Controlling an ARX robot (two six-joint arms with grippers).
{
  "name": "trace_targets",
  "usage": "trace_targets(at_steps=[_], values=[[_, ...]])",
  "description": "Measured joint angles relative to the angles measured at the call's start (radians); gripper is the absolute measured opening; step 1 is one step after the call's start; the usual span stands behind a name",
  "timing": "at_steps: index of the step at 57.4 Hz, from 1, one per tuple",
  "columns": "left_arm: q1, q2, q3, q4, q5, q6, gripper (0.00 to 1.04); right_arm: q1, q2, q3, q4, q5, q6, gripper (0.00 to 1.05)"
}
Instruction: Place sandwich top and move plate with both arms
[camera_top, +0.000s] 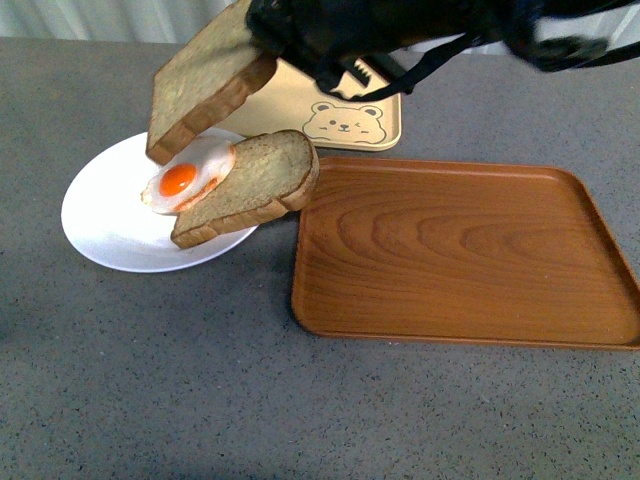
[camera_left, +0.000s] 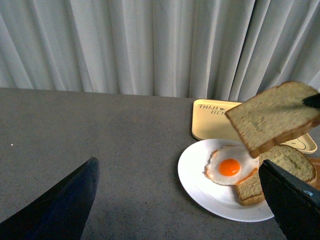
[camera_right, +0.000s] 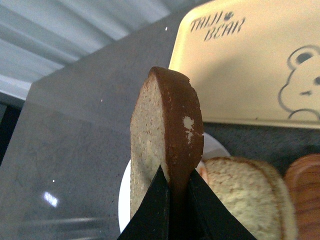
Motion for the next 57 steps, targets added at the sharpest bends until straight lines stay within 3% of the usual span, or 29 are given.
trace_targets(at_steps=[17,33,48,49,51,53,57], values=[[0.000,0.000,0.000,0.000,0.000,0.000,0.96,0.051,0.093,0.004,-0.060,0.038,-0.002,0.03],[0.000,0.000,0.000,0.000,0.000,0.000,0.96,0.035,0.012,-0.113,-0.034,0.072,-0.041,0.51],[0.000,0.000,0.000,0.000,0.000,0.000,0.96,-0.045,-0.260,-0.281,-0.012,0.111,-0.147,0.92],[0.000,0.000,0.000,0.000,0.000,0.000,0.96,-0.048,-0.275,-0.299,0.002,0.138,-0.169,0.93],[0.000,0.000,0.000,0.000,0.000,0.000,0.96,-0.060,-0.337,-0.396,0.179,0.311,-0.290,0.85],[0.000,0.000,0.000,0.000,0.002,0.000,0.96,-0.079,-0.393,-0.475,0.300,0.397,-0.383,0.79],[0.000,0.000,0.000,0.000,0.000,0.000,0.96,-0.140,-0.536,-0.637,0.448,0.452,-0.544,0.66]])
